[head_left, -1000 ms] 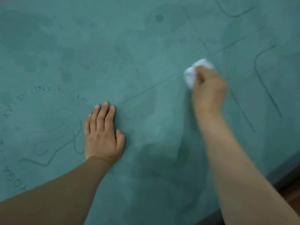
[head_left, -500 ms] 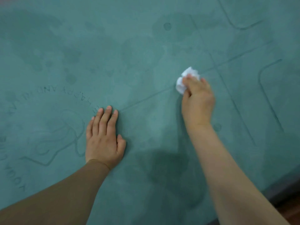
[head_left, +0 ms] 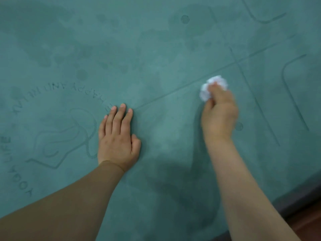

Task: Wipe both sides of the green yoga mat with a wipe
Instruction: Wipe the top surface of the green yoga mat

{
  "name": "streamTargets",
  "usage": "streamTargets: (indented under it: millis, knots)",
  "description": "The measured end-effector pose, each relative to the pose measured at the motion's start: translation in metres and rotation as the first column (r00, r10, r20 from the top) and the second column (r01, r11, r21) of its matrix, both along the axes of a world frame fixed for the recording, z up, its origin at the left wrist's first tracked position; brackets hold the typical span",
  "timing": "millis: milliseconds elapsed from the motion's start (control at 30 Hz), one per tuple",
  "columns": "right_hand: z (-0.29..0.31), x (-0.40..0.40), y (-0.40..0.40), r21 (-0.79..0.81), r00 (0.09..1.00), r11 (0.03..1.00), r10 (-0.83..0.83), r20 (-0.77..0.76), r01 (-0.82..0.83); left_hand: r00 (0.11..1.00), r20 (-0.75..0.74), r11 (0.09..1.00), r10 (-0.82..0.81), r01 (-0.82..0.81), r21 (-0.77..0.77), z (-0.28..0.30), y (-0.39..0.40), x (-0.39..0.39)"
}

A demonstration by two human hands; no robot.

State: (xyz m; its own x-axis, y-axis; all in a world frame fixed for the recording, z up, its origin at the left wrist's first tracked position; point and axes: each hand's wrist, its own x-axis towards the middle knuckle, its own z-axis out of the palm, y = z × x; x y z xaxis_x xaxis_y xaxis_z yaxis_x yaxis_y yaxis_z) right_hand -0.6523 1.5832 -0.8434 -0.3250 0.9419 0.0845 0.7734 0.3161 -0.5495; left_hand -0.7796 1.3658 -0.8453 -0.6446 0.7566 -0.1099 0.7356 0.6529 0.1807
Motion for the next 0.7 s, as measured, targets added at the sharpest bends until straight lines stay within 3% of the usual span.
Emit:
streamTargets:
  millis: [67, 133, 167, 200, 233, 267, 333, 367, 433, 467, 533, 600, 700]
  knots:
    - [0.0, -0.023, -0.051, -0.082, 0.946, 0.943, 0.324, 0.007, -0.322, 1.0, 0.004, 1.0, -0.001, 0.001, 0.005, -0.001, -0.001, 0.0]
    - [-0.001, -0.032, -0.097, 0.055, 0.722, 0.722, 0.691, -0.026, -0.69, 1.0, 0.003, 1.0, 0.0, -0.001, 0.01, -0.002, -0.001, 0.0]
    - [-0.005, -0.03, -0.099, 0.153, 0.579, 0.576, 0.815, -0.03, -0.803, 1.0, 0.0, 1.0, -0.001, 0.001, 0.011, -0.002, -0.001, 0.0]
    - [-0.009, -0.029, -0.086, 0.224, 0.493, 0.48, 0.87, -0.002, -0.848, 1.0, -0.002, 1.0, -0.002, 0.002, 0.01, -0.002, -0.001, 0.0]
    - [-0.012, -0.025, -0.064, 0.264, 0.502, 0.475, 0.864, 0.042, -0.839, 1.0, -0.002, 1.0, -0.002, 0.002, 0.007, -0.002, -0.001, 0.0]
    - [-0.015, -0.02, -0.039, 0.303, 0.612, 0.565, 0.787, 0.082, -0.767, 1.0, -0.002, 1.0, -0.002, 0.002, 0.007, -0.002, 0.0, 0.0]
    - [-0.012, 0.0, 0.012, 0.257, 0.9, 0.863, 0.422, 0.11, -0.436, 1.0, -0.001, 1.0, 0.003, -0.003, 0.007, -0.002, 0.0, 0.0]
    - [-0.007, 0.011, 0.029, 0.17, 0.98, 0.966, 0.182, 0.079, -0.193, 1.0, -0.001, 1.0, 0.004, -0.004, 0.009, -0.001, 0.0, 0.0]
    - [-0.006, 0.005, 0.024, 0.072, 0.99, 0.988, -0.138, 0.036, 0.135, 1.0, 0.0, 1.0, 0.003, -0.003, 0.011, 0.0, 0.0, 0.0]
    - [-0.011, -0.007, 0.007, 0.099, 0.992, 0.988, -0.121, 0.018, 0.119, 1.0, 0.004, 1.0, 0.001, -0.001, 0.007, 0.0, 0.0, 0.001]
    - [-0.023, -0.033, -0.042, 0.198, 0.977, 0.958, 0.213, -0.015, -0.206, 1.0, 0.007, 1.0, 0.002, -0.002, 0.012, 0.0, -0.002, 0.0]
    - [-0.028, -0.044, -0.085, 0.24, 0.786, 0.765, 0.619, -0.017, -0.597, 1.0, 0.01, 1.0, -0.006, 0.006, 0.022, 0.0, -0.002, 0.0]
    - [-0.019, -0.045, -0.08, 0.166, 0.557, 0.548, 0.83, 0.008, -0.82, 1.0, 0.019, 0.999, -0.011, 0.01, 0.04, -0.002, -0.002, 0.0]
